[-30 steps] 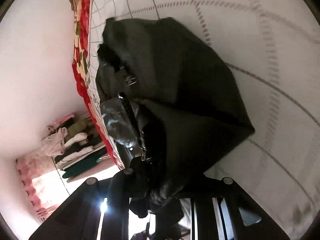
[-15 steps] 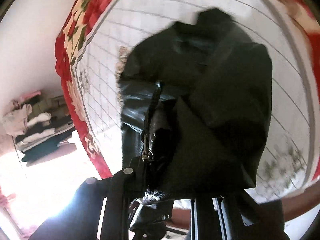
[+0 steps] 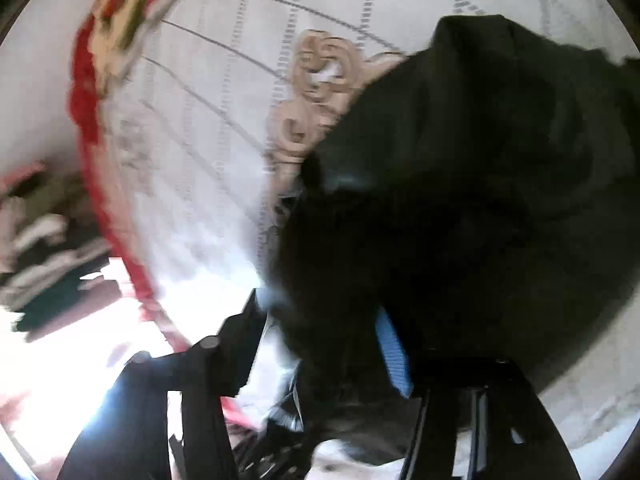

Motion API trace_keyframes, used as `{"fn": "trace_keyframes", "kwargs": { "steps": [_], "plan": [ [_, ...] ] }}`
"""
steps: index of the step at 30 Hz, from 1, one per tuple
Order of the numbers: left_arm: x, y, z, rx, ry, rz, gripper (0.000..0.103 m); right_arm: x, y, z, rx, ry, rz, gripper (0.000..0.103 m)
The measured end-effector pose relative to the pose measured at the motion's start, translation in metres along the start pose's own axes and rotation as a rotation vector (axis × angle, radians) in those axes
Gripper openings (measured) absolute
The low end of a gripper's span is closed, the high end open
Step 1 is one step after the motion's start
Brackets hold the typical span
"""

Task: Fold large clothes

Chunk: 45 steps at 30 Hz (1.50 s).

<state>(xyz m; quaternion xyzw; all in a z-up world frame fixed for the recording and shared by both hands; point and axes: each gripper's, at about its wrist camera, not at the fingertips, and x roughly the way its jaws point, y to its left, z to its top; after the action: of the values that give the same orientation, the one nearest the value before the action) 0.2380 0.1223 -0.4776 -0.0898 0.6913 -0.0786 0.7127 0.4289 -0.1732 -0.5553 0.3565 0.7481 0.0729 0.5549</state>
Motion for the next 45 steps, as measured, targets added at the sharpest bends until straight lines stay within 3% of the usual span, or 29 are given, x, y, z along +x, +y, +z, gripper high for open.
{"fn": "trace_keyframes", "kwargs": {
  "steps": [2, 4, 8, 10, 13, 16, 18, 20, 22, 24, 25, 27, 29, 32, 33, 35, 38, 41, 42, 43, 45],
  "plan": [
    [-0.012, 0.016, 0.001, -0.045, -0.020, -0.004, 0.060, -0.018, -0.002, -0.002, -0.005, -0.015, 0.131, 0.059],
    [-0.021, 0.028, 0.002, -0.078, -0.037, 0.017, 0.075, -0.037, -0.006, -0.008, -0.010, -0.044, 0.182, 0.059],
    [-0.033, 0.030, 0.006, -0.116, -0.057, 0.049, 0.077, -0.046, -0.016, -0.018, -0.044, -0.095, 0.080, 0.058],
    [-0.031, 0.022, 0.010, -0.119, -0.062, 0.046, 0.084, -0.027, -0.019, -0.015, -0.048, -0.077, 0.064, 0.036],
    [-0.019, 0.002, 0.027, -0.110, -0.060, 0.066, 0.084, 0.012, -0.019, -0.001, -0.105, -0.103, -0.026, 0.032],
    [-0.012, -0.023, 0.035, -0.102, -0.074, 0.094, 0.084, 0.025, -0.025, 0.010, -0.098, -0.087, -0.005, 0.033],
    [-0.006, -0.041, 0.041, -0.114, -0.079, 0.074, 0.084, 0.009, -0.024, 0.007, -0.142, -0.045, 0.027, 0.034],
    [0.000, -0.056, 0.047, -0.123, -0.079, 0.050, 0.084, -0.030, -0.039, -0.007, -0.159, -0.098, 0.072, 0.046],
    [0.005, -0.070, 0.053, -0.112, -0.082, 0.060, 0.084, -0.071, -0.067, -0.018, -0.140, -0.197, 0.014, 0.056],
    [0.009, -0.081, 0.057, -0.106, -0.089, 0.071, 0.084, -0.111, -0.117, -0.026, -0.073, -0.324, -0.129, 0.060],
    [0.009, -0.083, 0.058, -0.108, -0.095, 0.074, 0.084, -0.118, -0.143, -0.026, -0.027, -0.348, -0.140, 0.061],
    [0.006, -0.086, 0.058, -0.113, -0.110, 0.076, 0.084, -0.114, -0.185, -0.019, 0.056, -0.309, -0.090, 0.061],
    [0.005, -0.086, 0.058, -0.127, -0.120, 0.098, 0.084, -0.089, -0.224, -0.004, 0.104, -0.231, 0.049, 0.061],
    [0.002, -0.082, 0.049, -0.147, -0.131, 0.144, 0.084, -0.066, -0.233, 0.007, 0.052, -0.238, 0.237, 0.067],
    [0.001, -0.082, 0.046, -0.152, -0.133, 0.163, 0.084, -0.066, -0.232, 0.005, 0.028, -0.273, 0.258, 0.052],
    [-0.003, -0.080, 0.034, -0.153, -0.132, 0.199, 0.084, -0.061, -0.231, -0.009, 0.024, -0.323, 0.229, 0.021],
    [-0.007, -0.078, 0.017, -0.145, -0.110, 0.245, 0.084, -0.070, -0.264, -0.052, 0.184, -0.382, 0.301, 0.016],
    [-0.007, -0.081, -0.001, -0.128, -0.083, 0.269, 0.084, -0.079, -0.300, -0.113, 0.330, -0.392, 0.261, 0.016],
    [-0.006, -0.083, -0.005, -0.121, -0.072, 0.272, 0.084, -0.079, -0.309, -0.130, 0.353, -0.375, 0.220, 0.022],
    [-0.003, -0.086, -0.008, -0.114, -0.060, 0.274, 0.084, -0.078, -0.322, -0.152, 0.364, -0.328, 0.142, 0.038],
    [0.003, -0.094, -0.007, -0.108, -0.051, 0.251, 0.084, -0.078, -0.340, -0.180, 0.393, -0.246, 0.095, 0.044]
  ]
}}
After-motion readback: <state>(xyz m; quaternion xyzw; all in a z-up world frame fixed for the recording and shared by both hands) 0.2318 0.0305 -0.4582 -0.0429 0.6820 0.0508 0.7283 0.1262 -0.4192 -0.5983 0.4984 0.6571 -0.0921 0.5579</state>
